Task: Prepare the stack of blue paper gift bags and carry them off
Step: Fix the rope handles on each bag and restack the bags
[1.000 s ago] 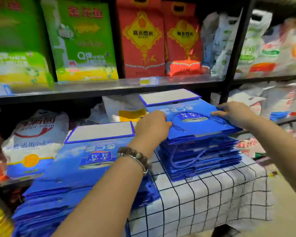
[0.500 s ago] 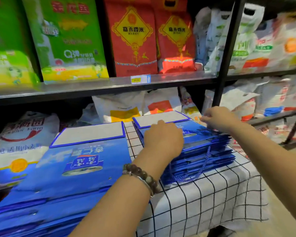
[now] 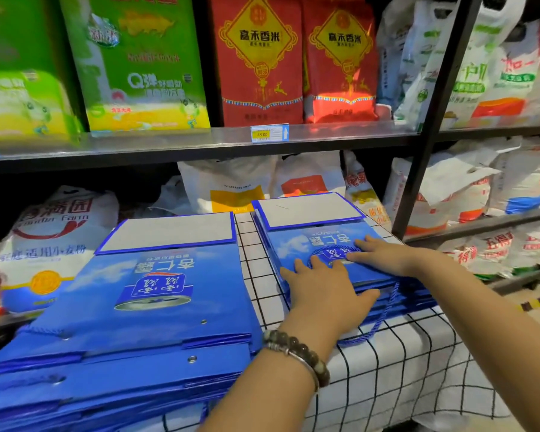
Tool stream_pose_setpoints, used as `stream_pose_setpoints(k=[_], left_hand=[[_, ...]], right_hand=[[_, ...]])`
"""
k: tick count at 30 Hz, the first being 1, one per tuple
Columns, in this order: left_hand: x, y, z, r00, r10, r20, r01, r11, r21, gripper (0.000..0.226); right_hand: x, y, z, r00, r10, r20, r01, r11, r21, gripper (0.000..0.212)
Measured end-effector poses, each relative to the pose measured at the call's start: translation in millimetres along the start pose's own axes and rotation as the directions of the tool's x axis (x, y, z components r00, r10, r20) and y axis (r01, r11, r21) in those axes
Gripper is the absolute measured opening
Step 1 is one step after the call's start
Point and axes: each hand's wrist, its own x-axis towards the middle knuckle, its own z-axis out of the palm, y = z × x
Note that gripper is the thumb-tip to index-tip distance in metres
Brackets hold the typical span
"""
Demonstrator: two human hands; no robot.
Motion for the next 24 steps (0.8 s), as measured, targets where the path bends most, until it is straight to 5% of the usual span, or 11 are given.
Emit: stream_pose_setpoints(k=[8, 11, 13, 16, 20, 24], left_hand=[[-7.9, 7.5, -27.1, 0.997, -0.005, 0.080, -0.001, 0.997, 0.082, 0.085], [-29.7, 1.4, -38.6, 0.999, 0.052, 0.003, -0.052, 0.997, 0.059, 0.079], [-46.5, -11.8, -48.7, 0.995, 0.084, -0.045, -0.084, 0.996, 0.008, 0.074], [-72.5, -46.1, -68.8, 0.997, 0.056, -0.046, -0.059, 0.996, -0.066, 0.067], [-106.3, -111.3, -87.4, 0.993, -0.097, -0.060, 0.092, 0.992, -0.087, 0.054], [-134.6, -170.2, -93.9, 0.967, -0.254, 0.034, 0.255, 0.967, -0.013, 0.046]], right_hand=[[-0.5, -3.4, -8.2, 0.999, 0.047, 0.026, -0.046, 0.998, -0.034, 0.069], [-6.4, -8.6, -15.1, 0.988, 0.015, -0.153, -0.052, 0.970, -0.237, 0.067], [-15.7, -18.0, -19.0, 0.925, -0.098, -0.366, -0.052, 0.923, -0.380, 0.060], [-29.7, -44.3, -20.6, 0.850, -0.222, -0.477, -0.019, 0.892, -0.451, 0.058], [-58.2, -103.5, -5.1, 0.804, -0.369, -0.467, 0.274, 0.926, -0.260, 0.049], [-88.2, -171.4, 21.6, 0.773, -0.545, -0.323, 0.559, 0.827, -0.057, 0.047]])
